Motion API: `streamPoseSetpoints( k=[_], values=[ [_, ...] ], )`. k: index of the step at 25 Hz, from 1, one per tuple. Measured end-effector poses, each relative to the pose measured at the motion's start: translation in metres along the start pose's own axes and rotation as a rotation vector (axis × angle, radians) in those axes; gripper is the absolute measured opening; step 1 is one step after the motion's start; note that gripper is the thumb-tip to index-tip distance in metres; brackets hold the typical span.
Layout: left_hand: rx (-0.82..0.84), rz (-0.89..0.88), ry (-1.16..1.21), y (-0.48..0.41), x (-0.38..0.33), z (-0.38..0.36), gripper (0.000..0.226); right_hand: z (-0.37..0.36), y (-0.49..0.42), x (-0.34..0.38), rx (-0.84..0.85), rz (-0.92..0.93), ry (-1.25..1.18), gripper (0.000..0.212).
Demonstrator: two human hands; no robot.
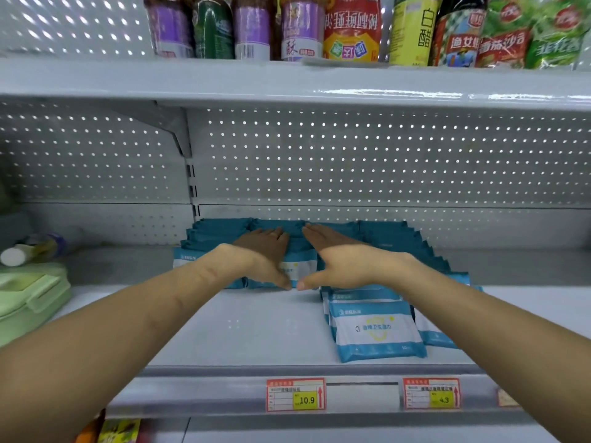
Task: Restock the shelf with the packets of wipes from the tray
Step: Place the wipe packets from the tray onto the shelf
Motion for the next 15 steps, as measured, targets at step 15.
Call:
streamPoseSetpoints(
  k=[15],
  values=[
    [-0.048, -0.038, 0.029, 0.011, 0.013, 0.017, 0.109, 0.009, -0.026, -0.008, 0.057, -0.039, 0.014, 0.106]
  ],
)
Point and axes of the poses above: each hand's wrist, its own y-axis away from the middle knuckle, its own z-axis out of the back of the hand, x = y × z, the point moved 6 cm from there along -y, towards the middle knuckle, and after that the axes turned 15 degrees about -y, right-handed, at the moved point
